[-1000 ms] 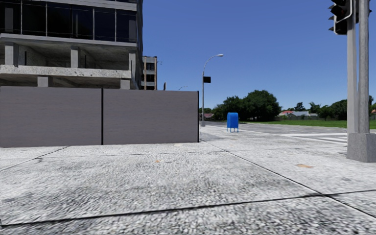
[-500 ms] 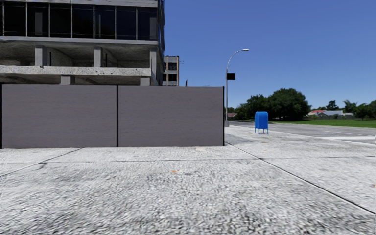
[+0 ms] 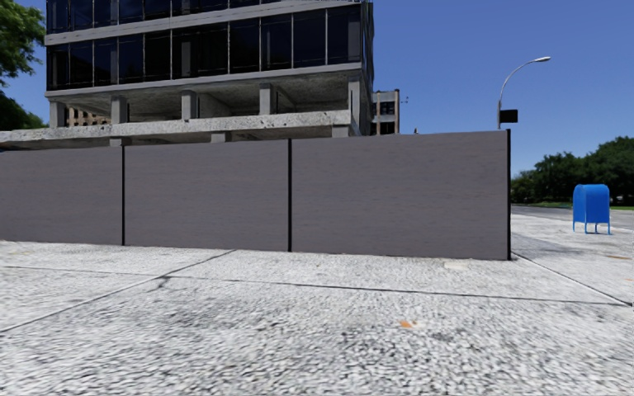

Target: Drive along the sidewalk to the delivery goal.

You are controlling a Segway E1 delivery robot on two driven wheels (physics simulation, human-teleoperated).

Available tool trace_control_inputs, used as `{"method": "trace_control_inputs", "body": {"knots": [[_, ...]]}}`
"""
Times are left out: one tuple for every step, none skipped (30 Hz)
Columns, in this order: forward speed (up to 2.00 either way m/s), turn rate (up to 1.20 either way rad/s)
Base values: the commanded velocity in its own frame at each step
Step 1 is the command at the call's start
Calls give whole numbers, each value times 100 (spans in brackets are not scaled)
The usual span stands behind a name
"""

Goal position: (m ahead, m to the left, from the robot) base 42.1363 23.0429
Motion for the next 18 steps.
{"method": "trace_control_inputs", "body": {"knots": [[142,71],[142,71],[142,71],[142,71],[142,71],[142,71],[142,71],[142,71],[143,71],[143,71],[146,71],[147,71],[158,71],[161,71],[161,71],[163,71],[163,71],[163,71]]}}
